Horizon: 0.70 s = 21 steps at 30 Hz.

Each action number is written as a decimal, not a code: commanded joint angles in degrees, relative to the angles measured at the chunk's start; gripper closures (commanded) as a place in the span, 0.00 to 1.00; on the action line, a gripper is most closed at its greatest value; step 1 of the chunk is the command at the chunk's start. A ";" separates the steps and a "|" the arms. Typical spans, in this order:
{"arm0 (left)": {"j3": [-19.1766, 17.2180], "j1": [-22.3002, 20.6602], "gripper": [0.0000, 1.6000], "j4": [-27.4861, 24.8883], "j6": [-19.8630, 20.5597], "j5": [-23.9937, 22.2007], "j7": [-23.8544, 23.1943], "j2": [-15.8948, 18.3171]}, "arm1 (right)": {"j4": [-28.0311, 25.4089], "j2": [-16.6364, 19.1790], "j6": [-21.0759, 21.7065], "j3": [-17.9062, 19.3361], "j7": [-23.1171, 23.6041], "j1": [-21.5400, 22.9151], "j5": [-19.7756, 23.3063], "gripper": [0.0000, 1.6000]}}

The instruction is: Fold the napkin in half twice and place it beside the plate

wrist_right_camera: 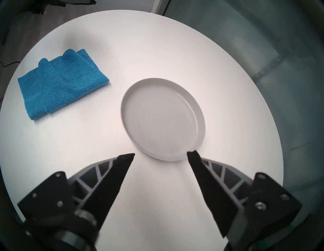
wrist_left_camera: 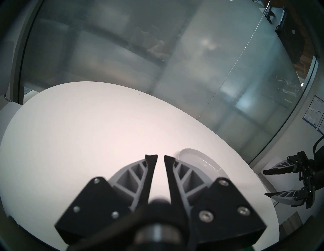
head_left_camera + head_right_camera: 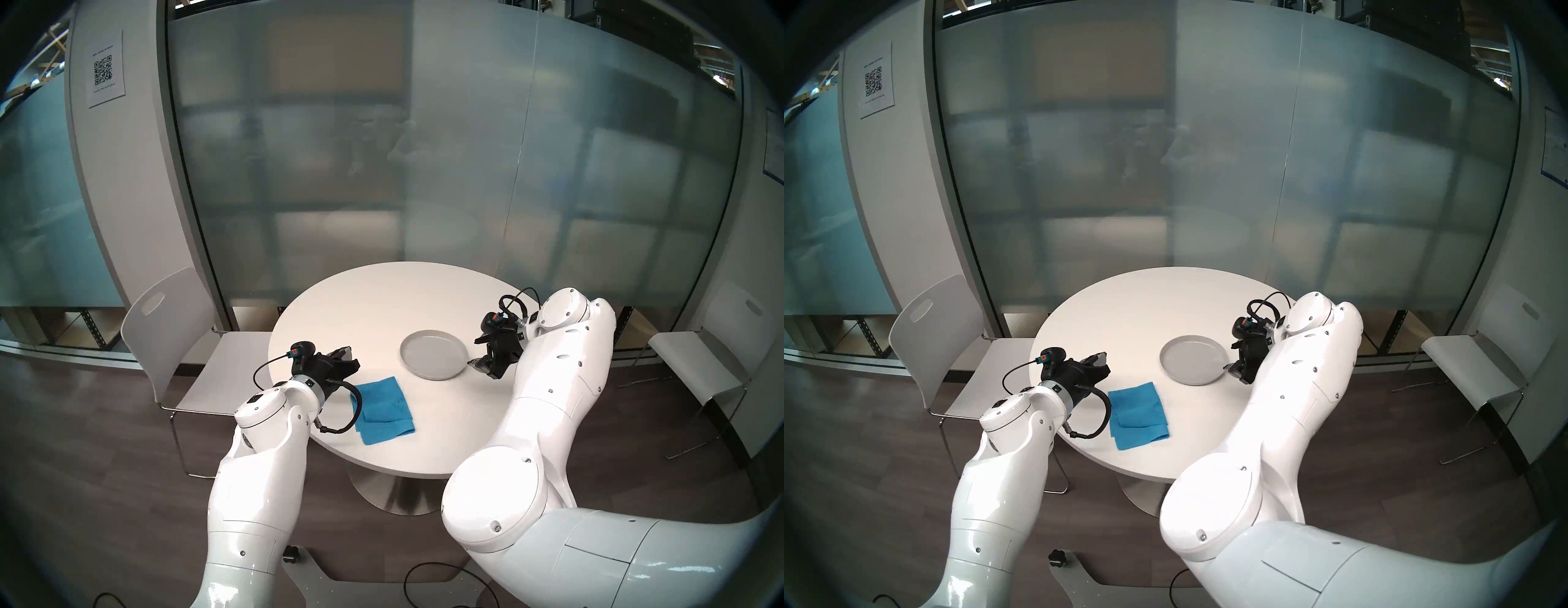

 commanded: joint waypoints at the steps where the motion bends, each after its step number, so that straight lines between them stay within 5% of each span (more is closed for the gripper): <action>1: 0.06 -0.25 0.53 -1.89 -0.46 -0.06 -0.08 0.02 | -6.39 -0.74 2.31 -3.24 -0.12 -0.62 -0.84 0.43; 2: 0.06 -0.23 0.53 -1.93 -0.46 -0.06 -0.08 0.02 | -6.92 -0.74 2.55 -3.61 -0.12 -0.64 -0.98 0.51; 13: 0.12 0.01 0.53 -2.33 -0.45 -0.05 -0.02 0.04 | -12.08 -0.74 6.55 -7.71 -0.12 -0.93 -2.49 0.51; 21: 0.50 0.04 0.53 -2.38 -0.40 -0.05 -0.06 0.06 | -17.12 -0.74 9.72 -9.16 -0.12 -0.99 -3.47 0.38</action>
